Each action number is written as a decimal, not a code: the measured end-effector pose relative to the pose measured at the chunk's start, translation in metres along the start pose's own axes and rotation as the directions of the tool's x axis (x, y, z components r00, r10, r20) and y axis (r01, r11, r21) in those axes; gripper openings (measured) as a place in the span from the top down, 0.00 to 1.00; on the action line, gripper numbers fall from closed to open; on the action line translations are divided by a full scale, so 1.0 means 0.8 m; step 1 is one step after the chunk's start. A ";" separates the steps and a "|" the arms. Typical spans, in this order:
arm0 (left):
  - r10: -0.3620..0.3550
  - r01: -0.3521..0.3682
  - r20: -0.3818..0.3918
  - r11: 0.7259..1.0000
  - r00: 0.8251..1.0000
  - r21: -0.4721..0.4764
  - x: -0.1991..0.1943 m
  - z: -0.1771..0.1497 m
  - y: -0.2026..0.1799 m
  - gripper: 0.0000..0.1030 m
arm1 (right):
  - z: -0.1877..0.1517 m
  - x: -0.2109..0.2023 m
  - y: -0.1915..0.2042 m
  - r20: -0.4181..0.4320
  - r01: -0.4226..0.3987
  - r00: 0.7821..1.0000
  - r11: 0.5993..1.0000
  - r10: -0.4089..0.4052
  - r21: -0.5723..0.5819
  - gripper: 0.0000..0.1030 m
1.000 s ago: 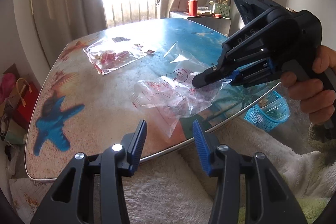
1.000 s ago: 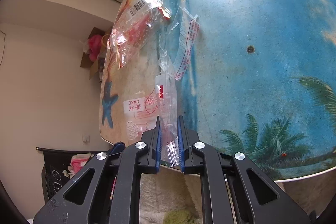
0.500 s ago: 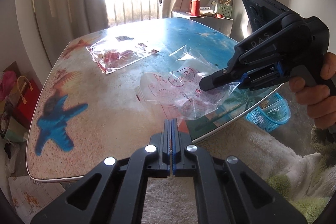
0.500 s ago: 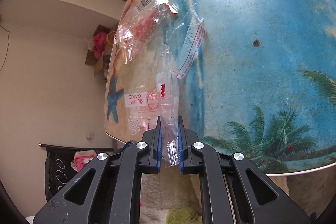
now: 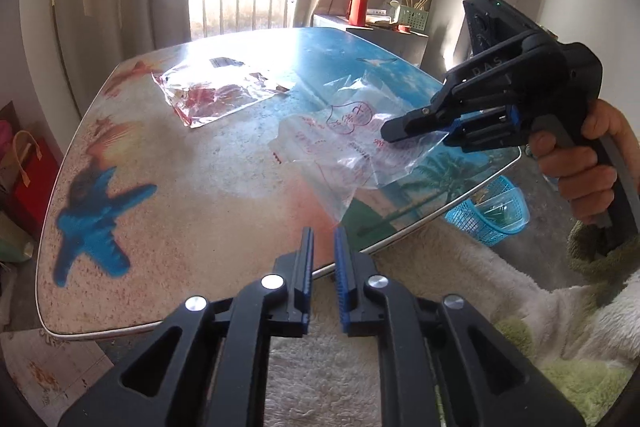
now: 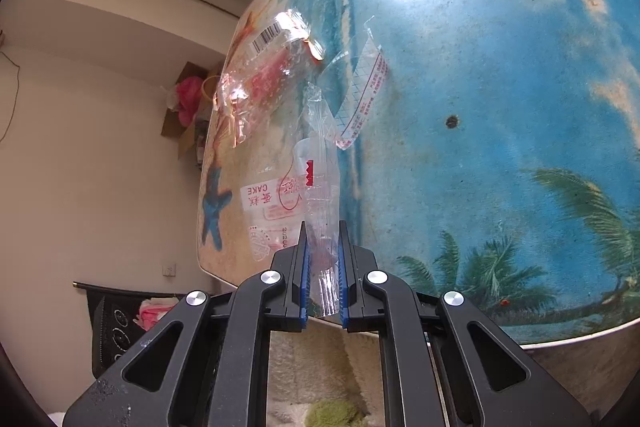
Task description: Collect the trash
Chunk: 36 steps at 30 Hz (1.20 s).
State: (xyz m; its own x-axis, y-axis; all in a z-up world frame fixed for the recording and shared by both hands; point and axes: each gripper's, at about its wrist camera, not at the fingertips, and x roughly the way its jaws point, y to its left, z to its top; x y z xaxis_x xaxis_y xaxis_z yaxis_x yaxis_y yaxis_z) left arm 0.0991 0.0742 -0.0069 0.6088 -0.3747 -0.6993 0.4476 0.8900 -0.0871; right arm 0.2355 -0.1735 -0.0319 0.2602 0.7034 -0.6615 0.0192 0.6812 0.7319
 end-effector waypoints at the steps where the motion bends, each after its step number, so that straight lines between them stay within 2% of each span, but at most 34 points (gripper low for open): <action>1: -0.008 0.009 0.011 1.000 1.000 -0.005 -0.001 0.003 -0.002 0.73 | -0.001 0.002 0.001 -0.010 -0.017 1.000 1.000 0.017 0.004 0.91; 5: -0.004 0.004 0.012 1.000 1.000 0.005 0.004 0.010 -0.016 0.70 | -0.004 0.007 0.011 -0.039 -0.062 0.997 0.998 0.062 -0.004 0.91; 8: 0.015 -0.015 0.000 1.000 1.000 -0.003 0.009 0.012 -0.013 0.71 | -0.007 0.007 0.018 -0.044 -0.058 0.997 0.998 0.057 -0.025 0.91; 12: 0.024 -0.024 -0.010 1.000 1.000 -0.009 0.011 0.012 -0.006 0.83 | -0.009 0.006 0.021 -0.046 -0.061 0.997 0.998 0.059 -0.031 0.91; 19: 0.043 -0.043 -0.047 0.999 0.998 -0.007 0.017 0.004 -0.007 0.81 | -0.007 0.010 0.017 -0.050 -0.071 0.996 0.997 0.071 -0.013 0.91; 27: 0.043 -0.047 -0.067 0.997 0.997 -0.057 0.025 0.002 -0.002 0.81 | -0.008 0.014 0.023 -0.055 -0.082 0.995 0.996 0.080 -0.023 0.91; 30: 0.045 -0.048 -0.047 0.997 0.998 -0.066 0.022 0.003 0.001 0.89 | -0.009 0.015 0.024 -0.058 -0.080 0.995 0.996 0.079 -0.028 0.91; 32: 0.051 -0.052 -0.037 0.998 0.998 -0.029 0.018 0.003 -0.002 0.97 | -0.008 0.015 0.025 -0.060 -0.082 0.995 0.996 0.079 -0.032 0.91; 36: 0.095 -0.090 -0.024 0.984 0.995 0.151 0.010 -0.002 -0.023 0.99 | -0.007 0.012 0.030 -0.050 -0.059 0.997 0.995 0.056 -0.075 0.91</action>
State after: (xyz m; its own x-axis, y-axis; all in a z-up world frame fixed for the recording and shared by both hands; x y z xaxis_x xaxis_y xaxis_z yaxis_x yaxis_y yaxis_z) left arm 0.0943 0.0551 -0.0117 0.6325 -0.2822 -0.7213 0.4844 0.8708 0.0840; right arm 0.2333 -0.1499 -0.0216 0.2123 0.7495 -0.6271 -0.0683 0.6515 0.7555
